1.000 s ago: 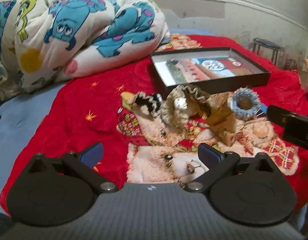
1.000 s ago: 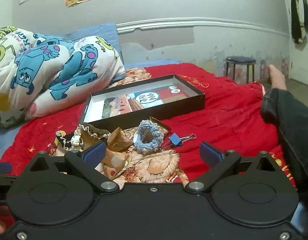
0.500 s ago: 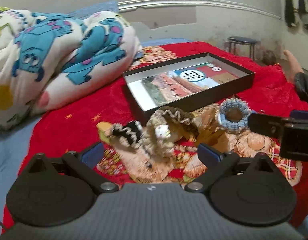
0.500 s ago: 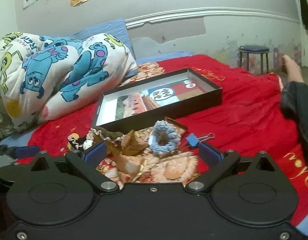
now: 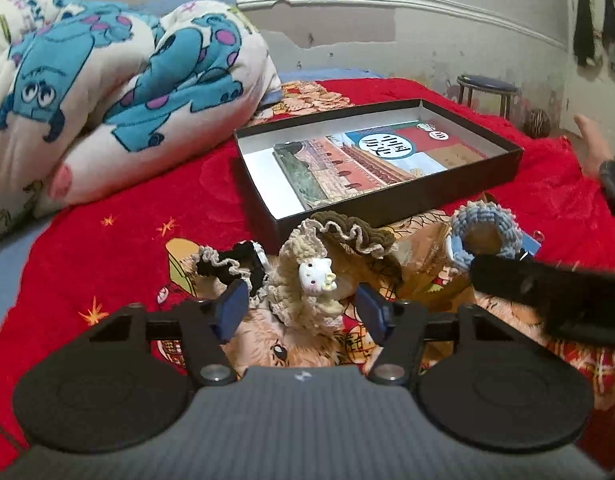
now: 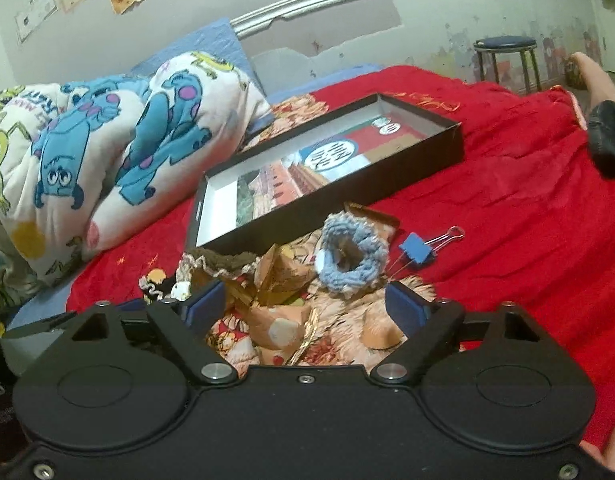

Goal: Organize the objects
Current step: 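Close left tool on Hello Kitty figure with beige scrunchie while right tool grasps folded brown paper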

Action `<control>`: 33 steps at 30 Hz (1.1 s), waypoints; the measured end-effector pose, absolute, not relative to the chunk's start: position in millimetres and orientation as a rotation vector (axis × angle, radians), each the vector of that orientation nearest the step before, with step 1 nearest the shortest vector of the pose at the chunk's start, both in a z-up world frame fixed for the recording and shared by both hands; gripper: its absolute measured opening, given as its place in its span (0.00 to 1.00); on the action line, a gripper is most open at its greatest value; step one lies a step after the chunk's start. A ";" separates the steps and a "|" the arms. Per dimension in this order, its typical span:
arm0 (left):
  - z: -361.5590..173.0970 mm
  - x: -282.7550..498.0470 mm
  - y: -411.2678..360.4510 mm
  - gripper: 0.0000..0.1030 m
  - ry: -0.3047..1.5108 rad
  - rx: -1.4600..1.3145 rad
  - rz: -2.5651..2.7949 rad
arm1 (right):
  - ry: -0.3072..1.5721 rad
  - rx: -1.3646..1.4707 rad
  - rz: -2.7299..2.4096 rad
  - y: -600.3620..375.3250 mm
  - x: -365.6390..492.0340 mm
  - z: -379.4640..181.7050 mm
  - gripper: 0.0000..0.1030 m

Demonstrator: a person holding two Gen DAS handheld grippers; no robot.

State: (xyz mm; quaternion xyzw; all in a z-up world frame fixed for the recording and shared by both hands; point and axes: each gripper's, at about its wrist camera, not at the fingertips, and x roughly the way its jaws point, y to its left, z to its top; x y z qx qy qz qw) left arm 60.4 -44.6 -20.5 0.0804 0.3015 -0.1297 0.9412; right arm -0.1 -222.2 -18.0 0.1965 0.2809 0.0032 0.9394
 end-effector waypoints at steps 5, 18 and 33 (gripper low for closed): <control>-23.9 67.0 -42.5 0.28 0.655 0.126 -0.258 | 0.583 0.433 0.048 -215.9 8.4 -24.7 0.75; -27.7 67.7 -47.9 0.19 0.651 0.151 -0.244 | 0.648 0.540 0.090 -218.6 24.7 -37.2 0.64; -40.7 75.1 -48.6 0.16 0.686 0.178 -0.221 | 0.726 0.531 0.013 -204.7 41.2 -50.6 0.46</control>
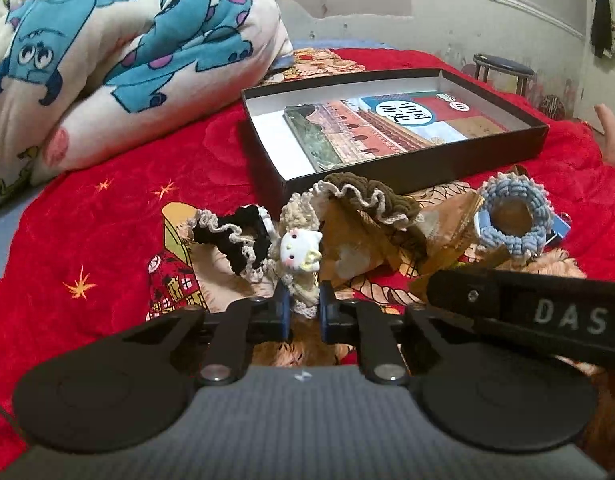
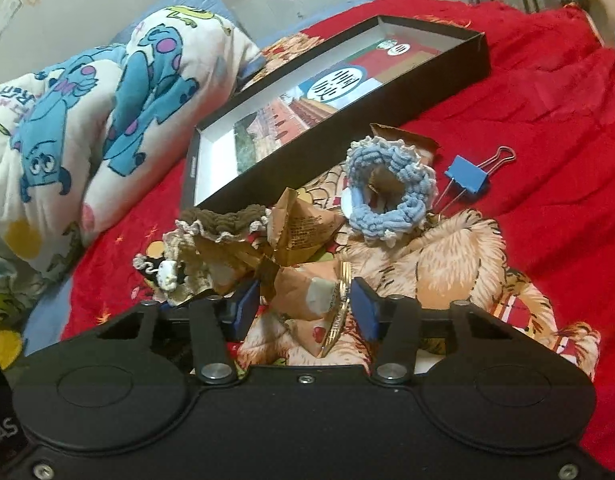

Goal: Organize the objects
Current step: 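Close left tool on Hello Kitty figure with beige scrunchie while right tool grasps folded brown paper, then lift both held items and carry them over the open black box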

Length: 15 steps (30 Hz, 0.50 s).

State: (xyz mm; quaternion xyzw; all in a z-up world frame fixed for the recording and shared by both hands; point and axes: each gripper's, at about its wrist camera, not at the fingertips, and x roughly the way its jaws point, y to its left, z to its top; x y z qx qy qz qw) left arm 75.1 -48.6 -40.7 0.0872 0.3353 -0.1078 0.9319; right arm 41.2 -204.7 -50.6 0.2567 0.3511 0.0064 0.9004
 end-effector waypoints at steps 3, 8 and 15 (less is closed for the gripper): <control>-41.7 71.8 -52.3 0.16 0.675 0.208 -0.219 | 0.707 0.518 -0.001 -202.2 37.2 -52.0 0.42; -40.3 70.7 -55.9 0.15 0.703 0.232 -0.204 | 0.685 0.505 -0.017 -198.3 30.9 -52.1 0.40; -41.2 64.1 -59.1 0.15 0.688 0.275 -0.183 | 0.675 0.518 -0.024 -202.5 20.2 -49.7 0.35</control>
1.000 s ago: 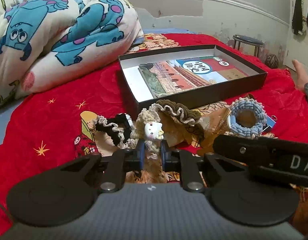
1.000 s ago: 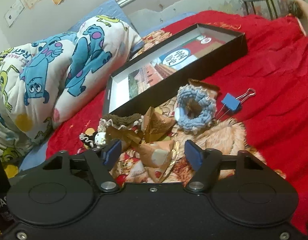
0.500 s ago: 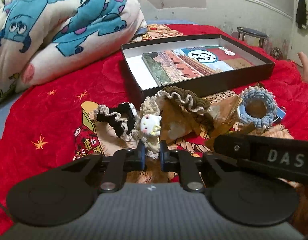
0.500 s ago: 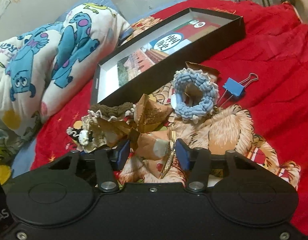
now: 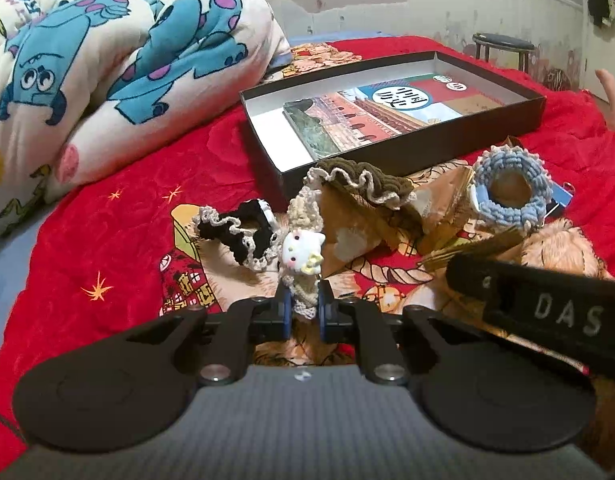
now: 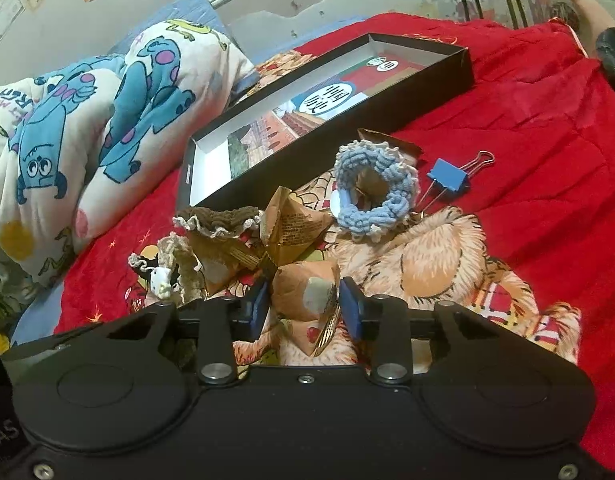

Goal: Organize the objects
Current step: 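Lift both held items and carry them over the open black box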

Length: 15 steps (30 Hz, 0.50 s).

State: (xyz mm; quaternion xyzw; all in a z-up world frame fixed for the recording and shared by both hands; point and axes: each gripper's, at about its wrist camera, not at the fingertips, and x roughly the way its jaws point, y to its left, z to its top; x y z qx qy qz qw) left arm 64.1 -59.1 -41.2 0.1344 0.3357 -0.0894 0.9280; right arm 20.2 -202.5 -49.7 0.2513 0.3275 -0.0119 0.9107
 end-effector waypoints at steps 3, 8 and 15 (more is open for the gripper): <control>-41.9 60.6 -62.7 0.15 0.671 0.308 -0.175 | 0.675 0.540 -0.034 -205.2 17.4 -48.6 0.34; -37.4 47.3 -65.3 0.15 0.645 0.343 -0.176 | 0.671 0.555 -0.050 -206.0 10.5 -43.2 0.33; -23.0 32.4 -58.8 0.15 0.621 0.321 -0.149 | 0.633 0.571 -0.030 -207.9 -0.5 -20.9 0.33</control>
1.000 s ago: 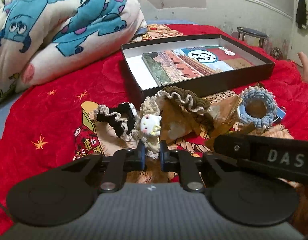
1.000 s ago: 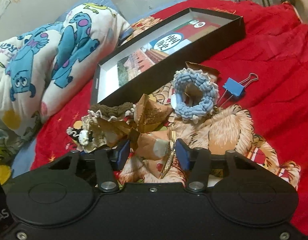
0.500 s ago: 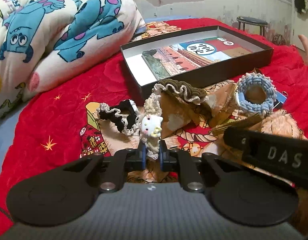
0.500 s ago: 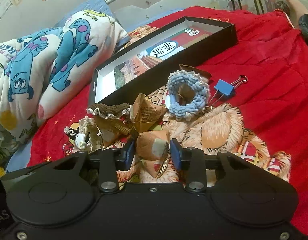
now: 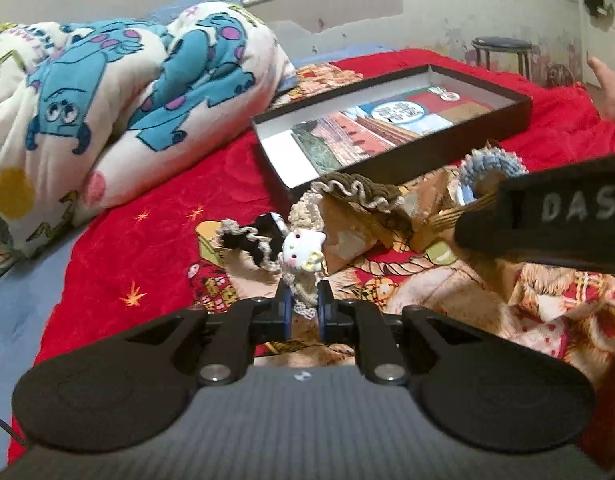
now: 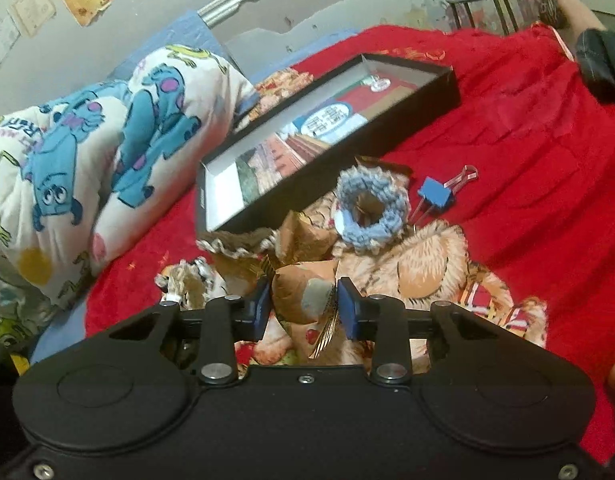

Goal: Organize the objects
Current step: 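Lift both held items and carry them over the open black box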

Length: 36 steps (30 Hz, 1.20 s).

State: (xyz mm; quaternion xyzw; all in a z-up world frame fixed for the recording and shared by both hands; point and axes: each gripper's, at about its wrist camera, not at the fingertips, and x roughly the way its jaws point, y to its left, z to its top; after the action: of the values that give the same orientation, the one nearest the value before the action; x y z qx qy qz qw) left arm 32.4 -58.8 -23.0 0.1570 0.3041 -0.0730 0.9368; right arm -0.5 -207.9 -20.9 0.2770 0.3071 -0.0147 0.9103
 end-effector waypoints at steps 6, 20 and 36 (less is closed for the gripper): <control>-8.5 16.7 -44.6 0.15 0.618 0.226 -0.126 | 0.585 0.587 -0.021 -214.1 -11.5 1.9 0.33; 3.4 1.3 -43.0 0.15 0.574 0.173 -0.169 | 0.543 0.507 -0.033 -226.4 -25.0 24.0 0.33; 6.3 -0.6 -45.4 0.15 0.548 0.148 -0.225 | 0.585 0.441 -0.103 -212.1 -18.0 40.7 0.33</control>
State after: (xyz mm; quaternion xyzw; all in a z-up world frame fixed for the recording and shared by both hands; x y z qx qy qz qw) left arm -0.6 -45.4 6.3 0.0727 0.2698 -0.1107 0.9538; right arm -18.0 -212.1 40.7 0.2157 0.2858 -0.0503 0.9323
